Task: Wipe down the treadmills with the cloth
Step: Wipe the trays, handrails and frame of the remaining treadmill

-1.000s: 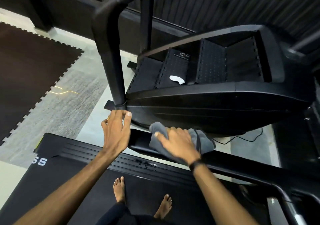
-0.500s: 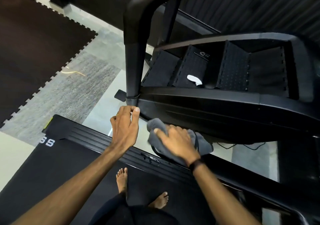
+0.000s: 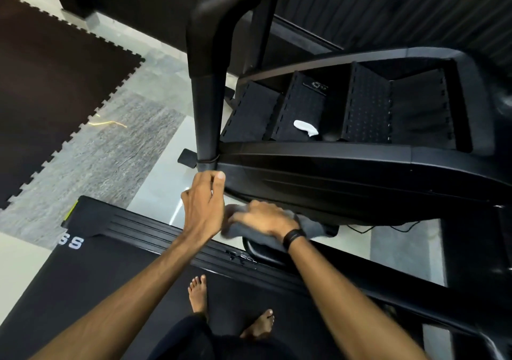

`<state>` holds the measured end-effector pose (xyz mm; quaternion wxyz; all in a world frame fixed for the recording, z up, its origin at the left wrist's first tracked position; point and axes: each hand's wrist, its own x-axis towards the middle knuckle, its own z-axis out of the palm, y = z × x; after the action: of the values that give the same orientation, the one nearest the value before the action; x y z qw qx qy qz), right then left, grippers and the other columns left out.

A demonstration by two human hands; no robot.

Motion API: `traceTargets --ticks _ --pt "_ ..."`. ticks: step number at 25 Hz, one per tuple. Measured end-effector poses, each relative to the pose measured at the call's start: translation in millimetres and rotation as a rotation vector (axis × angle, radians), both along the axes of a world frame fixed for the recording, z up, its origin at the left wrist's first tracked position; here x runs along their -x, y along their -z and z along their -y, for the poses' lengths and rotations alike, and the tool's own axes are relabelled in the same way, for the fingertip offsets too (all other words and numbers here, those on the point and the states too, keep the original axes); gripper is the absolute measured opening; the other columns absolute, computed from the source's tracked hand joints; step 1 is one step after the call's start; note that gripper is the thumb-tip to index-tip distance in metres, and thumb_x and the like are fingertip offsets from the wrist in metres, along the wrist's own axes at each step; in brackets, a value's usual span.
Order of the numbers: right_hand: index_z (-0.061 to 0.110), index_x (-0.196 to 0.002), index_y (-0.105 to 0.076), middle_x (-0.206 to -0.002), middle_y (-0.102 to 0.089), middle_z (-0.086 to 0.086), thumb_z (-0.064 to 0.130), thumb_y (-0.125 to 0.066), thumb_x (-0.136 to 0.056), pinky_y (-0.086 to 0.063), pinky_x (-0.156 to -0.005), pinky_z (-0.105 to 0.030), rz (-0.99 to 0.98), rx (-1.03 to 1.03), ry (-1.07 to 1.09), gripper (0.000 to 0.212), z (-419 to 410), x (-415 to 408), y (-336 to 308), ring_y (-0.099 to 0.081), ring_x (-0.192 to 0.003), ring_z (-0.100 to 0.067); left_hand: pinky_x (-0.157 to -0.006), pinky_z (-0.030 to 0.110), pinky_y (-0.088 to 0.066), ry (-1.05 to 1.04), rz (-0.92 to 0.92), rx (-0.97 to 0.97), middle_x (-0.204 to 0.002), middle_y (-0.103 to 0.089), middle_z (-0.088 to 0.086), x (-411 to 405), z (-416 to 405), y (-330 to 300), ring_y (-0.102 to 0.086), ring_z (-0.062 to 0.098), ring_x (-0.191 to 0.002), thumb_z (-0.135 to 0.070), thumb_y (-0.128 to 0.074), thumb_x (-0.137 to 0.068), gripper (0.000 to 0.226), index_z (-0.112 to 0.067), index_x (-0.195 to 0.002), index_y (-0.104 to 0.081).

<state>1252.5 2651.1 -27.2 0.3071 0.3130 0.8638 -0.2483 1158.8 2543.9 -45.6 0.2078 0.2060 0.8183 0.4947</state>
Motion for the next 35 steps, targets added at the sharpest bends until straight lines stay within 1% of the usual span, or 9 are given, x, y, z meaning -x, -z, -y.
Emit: traceTargets --ticks 2,5,10,12,15,19,23,30,35 --pt "0.021 -0.105 -0.071 -0.115 -0.066 -0.009 0.055 -0.051 -0.084 -0.040 -0.092 -0.042 -0.276 -0.263 -0.209 0.044 42 -18 -16 -0.055 -0.112 -0.030 -0.102 0.044 -0.033 -0.016 0.023 0.003 -0.107 -0.056 -0.001 12 -3 -1 -0.052 0.023 -0.099 -0.041 -0.031 -0.103 0.042 -0.014 -0.109 -0.063" --pt "0.030 -0.119 -0.066 -0.126 -0.061 0.004 0.054 -0.057 -0.075 -0.036 -0.106 -0.040 -0.488 -0.277 -0.313 0.050 41 -62 -15 -0.050 -0.123 -0.020 -0.104 0.048 -0.036 -0.049 0.020 -0.013 -0.110 -0.061 0.005 27 3 -2 -0.055 0.026 -0.103 -0.039 -0.033 -0.104 0.040 -0.014 -0.110 -0.063" --pt "0.023 -0.103 -0.068 -0.102 -0.061 0.000 0.049 -0.061 -0.091 -0.047 -0.078 -0.029 0.057 0.234 0.089 0.029 -10 20 8 -0.060 -0.100 -0.024 -0.101 0.054 -0.040 -0.025 0.008 -0.027 -0.103 -0.061 0.000 21 21 -8 -0.057 0.023 -0.094 -0.043 -0.031 -0.104 0.041 -0.016 -0.107 -0.062" --pt "0.018 -0.104 -0.070 -0.102 -0.066 -0.002 0.050 -0.062 -0.088 -0.044 -0.076 -0.031 0.082 0.100 -0.059 0.037 -6 29 13 -0.062 -0.098 -0.024 -0.100 0.054 -0.040 -0.043 0.000 -0.047 -0.102 -0.063 0.001 19 22 -12 -0.058 0.024 -0.094 -0.044 -0.030 -0.103 0.042 -0.016 -0.107 -0.061" --pt "0.026 -0.100 -0.071 -0.104 -0.069 0.000 0.058 -0.053 -0.083 -0.046 -0.085 -0.036 -0.242 -0.080 -0.034 0.041 18 -14 1 -0.061 -0.098 -0.022 -0.101 0.051 -0.039 -0.016 0.007 -0.063 -0.100 -0.062 0.003 10 12 -14 -0.057 0.025 -0.098 -0.039 -0.033 -0.106 0.035 -0.017 -0.106 -0.061" --pt "0.020 -0.128 -0.057 -0.137 -0.055 -0.002 0.057 -0.054 -0.077 -0.032 -0.111 -0.040 -0.604 -0.441 -0.085 0.063 62 -85 -4 -0.047 -0.126 -0.022 -0.102 0.050 -0.039 0.198 -0.062 -0.122 -0.103 -0.062 -0.004 -24 -12 -25 -0.056 0.019 -0.101 -0.043 -0.035 -0.100 0.036 -0.020 -0.101 -0.062" --pt "0.024 -0.129 -0.053 -0.134 -0.053 0.002 0.058 -0.063 -0.079 -0.031 -0.108 -0.039 -0.584 -0.505 0.074 0.061 45 -168 -10 -0.048 -0.121 -0.020 -0.103 0.046 -0.036 0.450 -0.214 -0.123 -0.107 -0.063 -0.005 -56 -25 -41 -0.058 0.018 -0.101 -0.053 -0.029 -0.094 0.048 -0.020 -0.103 -0.062" --pt "0.029 -0.099 -0.066 -0.100 -0.067 0.005 0.056 -0.039 -0.083 -0.032 -0.102 -0.043 -0.381 -0.828 0.584 0.042 5 -241 -15 -0.057 -0.101 -0.021 -0.095 0.055 -0.043 0.672 -0.336 -0.155 -0.101 -0.064 -0.009 -78 24 -56 -0.051 -0.011 -0.087 -0.031 -0.058 -0.096 0.004 -0.029 -0.099 -0.057" --pt "0.016 -0.118 -0.063 -0.127 -0.057 -0.004 0.047 -0.038 -0.088 0.000 -0.122 -0.057 -0.411 -0.920 1.004 0.049 39 -194 8 -0.043 -0.132 -0.027 -0.089 0.058 -0.046 0.669 -0.370 -0.125 -0.099 -0.065 -0.008 -53 60 -46 -0.057 0.005 -0.074 -0.026 -0.062 -0.093 0.007 -0.027 -0.100 -0.059"
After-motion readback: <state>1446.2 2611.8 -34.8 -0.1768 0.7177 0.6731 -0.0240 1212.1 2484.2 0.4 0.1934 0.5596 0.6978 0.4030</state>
